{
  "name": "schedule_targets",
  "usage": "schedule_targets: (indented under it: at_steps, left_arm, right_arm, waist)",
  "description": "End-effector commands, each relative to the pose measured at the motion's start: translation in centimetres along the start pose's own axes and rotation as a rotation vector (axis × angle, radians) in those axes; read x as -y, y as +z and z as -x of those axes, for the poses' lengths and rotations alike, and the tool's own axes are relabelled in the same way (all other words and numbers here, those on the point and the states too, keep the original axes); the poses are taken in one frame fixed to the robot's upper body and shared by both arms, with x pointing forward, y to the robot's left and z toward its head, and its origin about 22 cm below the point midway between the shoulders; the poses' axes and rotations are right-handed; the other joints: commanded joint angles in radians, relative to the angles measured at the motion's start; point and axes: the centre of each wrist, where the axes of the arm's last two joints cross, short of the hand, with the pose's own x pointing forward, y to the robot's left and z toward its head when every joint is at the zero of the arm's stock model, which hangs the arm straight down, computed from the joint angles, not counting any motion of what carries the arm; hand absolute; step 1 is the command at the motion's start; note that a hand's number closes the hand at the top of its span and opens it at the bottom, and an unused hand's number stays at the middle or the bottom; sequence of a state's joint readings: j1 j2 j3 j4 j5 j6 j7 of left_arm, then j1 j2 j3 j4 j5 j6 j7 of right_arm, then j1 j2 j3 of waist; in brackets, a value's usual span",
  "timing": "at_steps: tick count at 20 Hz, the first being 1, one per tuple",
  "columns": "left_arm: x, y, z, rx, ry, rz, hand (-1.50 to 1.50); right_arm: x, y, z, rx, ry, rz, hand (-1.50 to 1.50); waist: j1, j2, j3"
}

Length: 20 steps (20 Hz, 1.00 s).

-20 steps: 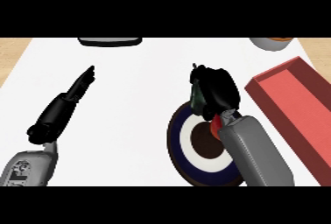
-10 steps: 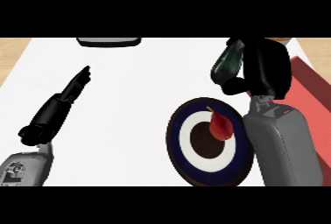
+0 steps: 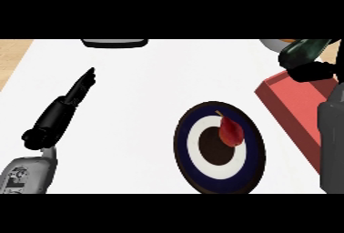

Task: Pick the eggplant from the plate and place it in the cardboard box

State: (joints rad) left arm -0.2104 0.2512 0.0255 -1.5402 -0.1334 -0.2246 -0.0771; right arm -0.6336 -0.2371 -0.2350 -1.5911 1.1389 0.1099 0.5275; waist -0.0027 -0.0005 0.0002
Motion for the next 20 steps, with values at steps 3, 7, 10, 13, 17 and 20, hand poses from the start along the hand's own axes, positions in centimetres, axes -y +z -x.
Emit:
schedule_targets:
  at_steps: [3, 7, 10, 13, 17, 20]
  left_arm:
    - [-0.8, -0.6, 0.9, 0.002, 0.005, 0.009, 0.00]
    - [-1.5, 0.0, -0.7, 0.010, 0.005, -0.012, 0.00]
    - [0.6, 0.5, -0.9, 0.020, -0.013, -0.004, 0.00]
    - [0.4, 0.5, -0.8, 0.011, 0.006, 0.020, 0.00]
    - [-0.7, 0.8, 0.6, 0.009, 0.003, 0.009, 0.00]
    - [-0.3, -1.6, -1.1, 0.001, 0.017, -0.002, 0.00]
  right_arm:
    - [0.8, -3.8, 6.7, -0.064, 0.129, -0.063, 1.50]
    - [1.5, -5.0, 10.3, -0.161, 0.171, -0.290, 1.50]
    - [0.9, -5.4, 11.8, -0.191, 0.195, -0.402, 1.50]
    - [1.0, -5.7, 15.1, -0.197, 0.179, -0.479, 1.50]
    - [1.6, -6.2, 18.0, -0.246, 0.280, -0.611, 1.50]
    - [1.5, -6.2, 19.0, -0.191, 0.201, -0.718, -1.50]
  waist:
    - [0.003, 0.006, 0.000]
    - [0.008, 0.002, 0.000]
    - [0.010, 0.001, 0.000]
    - [0.010, 0.002, 0.000]
    - [0.009, 0.003, 0.000]
    - [0.001, 0.002, 0.000]
